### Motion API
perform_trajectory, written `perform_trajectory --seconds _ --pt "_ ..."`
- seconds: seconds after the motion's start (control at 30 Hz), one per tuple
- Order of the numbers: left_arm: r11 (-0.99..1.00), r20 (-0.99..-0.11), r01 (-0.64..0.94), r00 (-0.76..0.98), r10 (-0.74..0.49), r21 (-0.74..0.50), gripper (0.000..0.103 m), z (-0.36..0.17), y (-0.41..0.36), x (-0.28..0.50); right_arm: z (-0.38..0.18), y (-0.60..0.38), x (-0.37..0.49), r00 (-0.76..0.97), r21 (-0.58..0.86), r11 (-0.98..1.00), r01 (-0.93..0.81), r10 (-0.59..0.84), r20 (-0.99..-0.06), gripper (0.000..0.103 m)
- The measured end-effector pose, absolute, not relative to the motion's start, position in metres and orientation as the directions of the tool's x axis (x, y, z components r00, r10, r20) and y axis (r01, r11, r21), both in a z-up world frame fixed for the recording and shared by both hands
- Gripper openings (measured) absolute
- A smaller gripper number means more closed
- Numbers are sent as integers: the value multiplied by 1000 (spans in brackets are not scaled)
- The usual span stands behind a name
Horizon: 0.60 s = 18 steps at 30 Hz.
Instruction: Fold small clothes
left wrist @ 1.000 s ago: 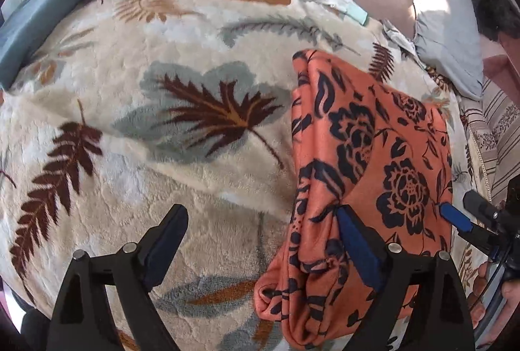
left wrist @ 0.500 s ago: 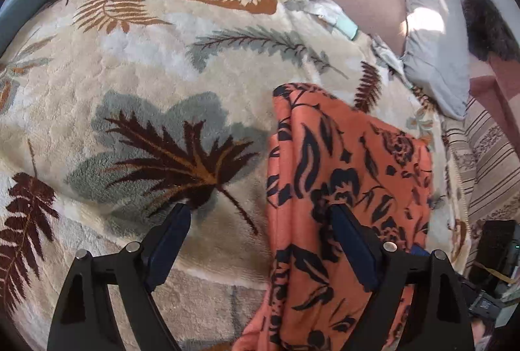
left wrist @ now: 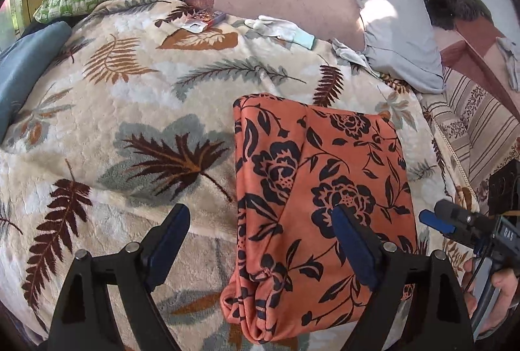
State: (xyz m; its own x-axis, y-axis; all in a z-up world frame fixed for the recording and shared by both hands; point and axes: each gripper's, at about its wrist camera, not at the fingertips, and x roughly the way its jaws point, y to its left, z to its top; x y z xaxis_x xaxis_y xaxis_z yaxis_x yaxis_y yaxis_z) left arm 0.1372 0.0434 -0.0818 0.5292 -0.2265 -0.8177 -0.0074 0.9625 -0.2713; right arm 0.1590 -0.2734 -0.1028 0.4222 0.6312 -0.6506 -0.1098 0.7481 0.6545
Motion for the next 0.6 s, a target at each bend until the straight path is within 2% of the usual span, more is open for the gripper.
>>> perform_trajectory --seconds 0.17,0.33,0.37,0.4,0.43,0.47,0.53,0.6 --pt "971 -833 16 510 -214 -239 89 -90 29 138 -138 -316 185 421 704 708 55 623 -659 83" --pt "974 -844 20 495 -207 -227 89 -96 26 141 -175 -311 206 352 795 601 89 727 -589 83" --pt "975 -846 24 494 -202 -219 89 -97 25 141 -175 -310 207 353 801 593 83 734 -580 80" --pt "976 -848 25 492 -199 -214 89 -98 25 142 -172 -307 208 347 800 595 69 738 -579 69" --pt "977 -849 25 491 -197 -212 89 -99 26 143 -166 -302 207 346 787 615 47 729 -590 48" --pt "977 -849 23 492 -195 -212 89 -100 26 143 -157 -299 205 357 751 660 30 695 -624 36" --pt "977 -850 22 490 -195 -211 89 -103 26 144 -146 -297 201 374 721 693 8 667 -645 34" --pt "977 -854 17 481 -196 -215 89 -106 26 146 -157 -293 204 337 657 753 34 610 -717 34"
